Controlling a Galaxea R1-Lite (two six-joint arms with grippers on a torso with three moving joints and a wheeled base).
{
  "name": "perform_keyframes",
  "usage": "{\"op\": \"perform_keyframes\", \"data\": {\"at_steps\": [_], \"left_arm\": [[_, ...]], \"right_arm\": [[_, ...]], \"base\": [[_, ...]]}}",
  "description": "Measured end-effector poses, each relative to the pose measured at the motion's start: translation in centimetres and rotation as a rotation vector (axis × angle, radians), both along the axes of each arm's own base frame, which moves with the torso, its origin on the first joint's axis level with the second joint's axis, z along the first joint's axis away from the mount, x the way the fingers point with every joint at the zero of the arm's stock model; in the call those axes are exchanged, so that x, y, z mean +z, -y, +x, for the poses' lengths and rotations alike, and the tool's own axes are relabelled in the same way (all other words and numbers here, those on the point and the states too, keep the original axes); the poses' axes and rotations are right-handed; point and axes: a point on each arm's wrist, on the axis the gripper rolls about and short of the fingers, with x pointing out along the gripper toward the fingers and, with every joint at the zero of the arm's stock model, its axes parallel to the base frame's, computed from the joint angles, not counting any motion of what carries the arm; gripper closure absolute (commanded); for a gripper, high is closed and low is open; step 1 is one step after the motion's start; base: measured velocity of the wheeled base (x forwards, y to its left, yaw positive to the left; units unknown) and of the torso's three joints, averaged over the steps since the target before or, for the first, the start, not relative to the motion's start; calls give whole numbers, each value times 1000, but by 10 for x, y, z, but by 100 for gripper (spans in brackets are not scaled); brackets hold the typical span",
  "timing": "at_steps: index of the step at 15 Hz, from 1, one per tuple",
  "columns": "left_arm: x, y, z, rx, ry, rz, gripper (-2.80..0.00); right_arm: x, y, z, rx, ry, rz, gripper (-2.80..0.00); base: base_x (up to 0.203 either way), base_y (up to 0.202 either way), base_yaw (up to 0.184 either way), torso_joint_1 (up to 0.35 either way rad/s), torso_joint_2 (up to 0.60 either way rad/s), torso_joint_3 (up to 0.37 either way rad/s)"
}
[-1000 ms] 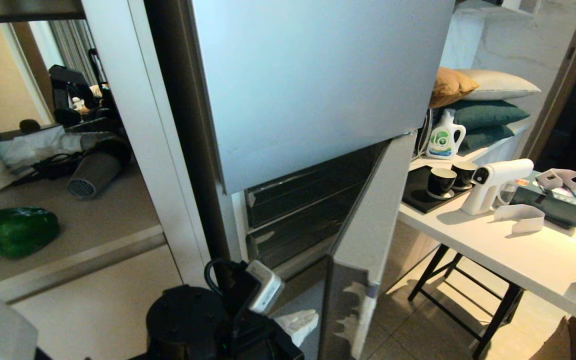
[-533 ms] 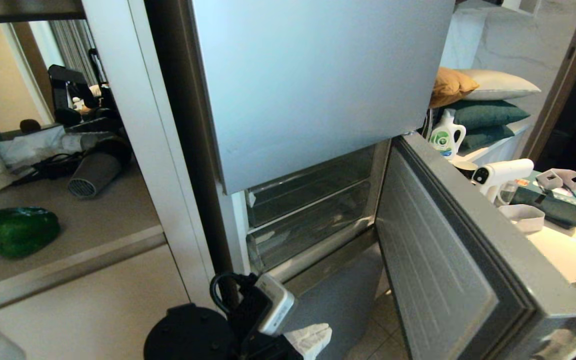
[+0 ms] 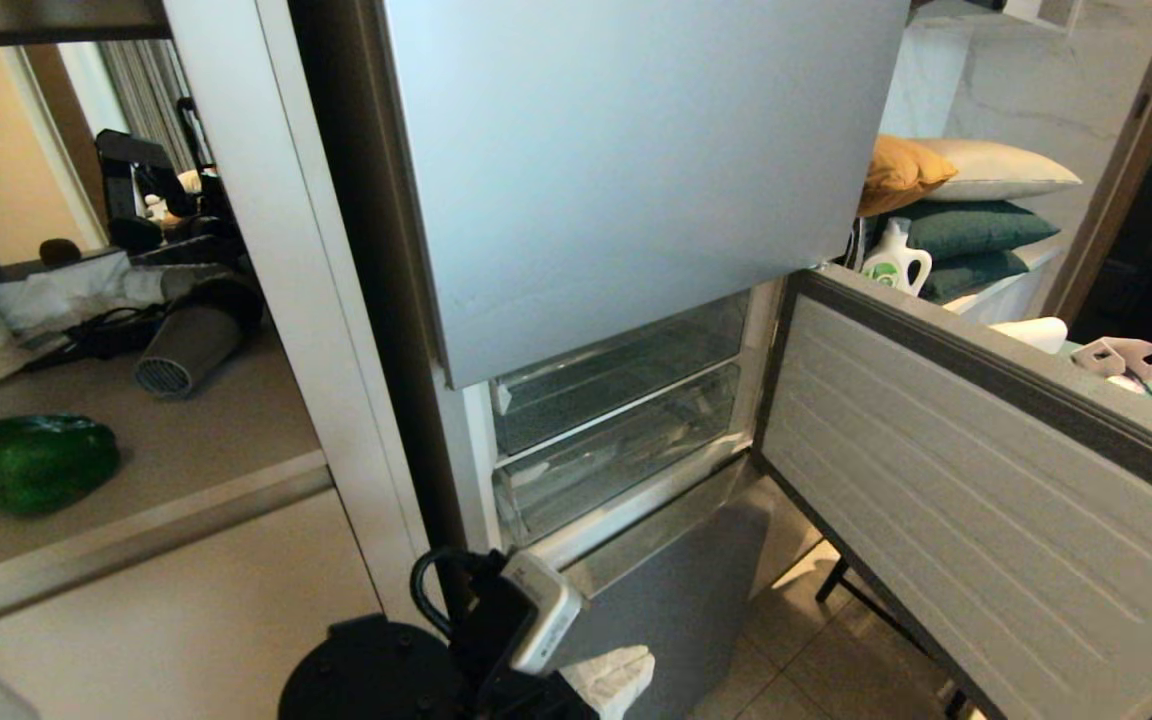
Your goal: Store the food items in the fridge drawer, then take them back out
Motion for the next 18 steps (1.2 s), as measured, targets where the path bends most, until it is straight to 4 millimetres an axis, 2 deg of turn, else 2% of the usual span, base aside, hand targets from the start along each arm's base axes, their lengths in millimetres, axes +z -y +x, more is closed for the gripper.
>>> {"op": "perform_keyframes", "data": {"at_steps": [3,6,9,11,15,18], "left_arm": [[14,-7,-1,90,44,-35,0],[45,-28,-6,178,109,-135,0],[77,-79,0,371,189,-232,0],[94,-121,-2,544,254,-282,0],[108,-182,-33,798,323,-281,0],[104,-215,-67,997,334,-199,0]], "right_arm": [[0,0,0,1,2,-3,0],[0,0,0,1,3,-4,0],[1,0,0,1,4,-7,0],[1,0,0,2,4,-13,0],[0,0,0,2,3,-16,0],[0,0,0,3,3,-16,0]], "base": [[0,0,0,0,0,0],[0,0,0,0,0,0],[0,0,0,0,0,0],[0,0,0,0,0,0],[0,0,0,0,0,0],[0,0,0,0,0,0]]}}
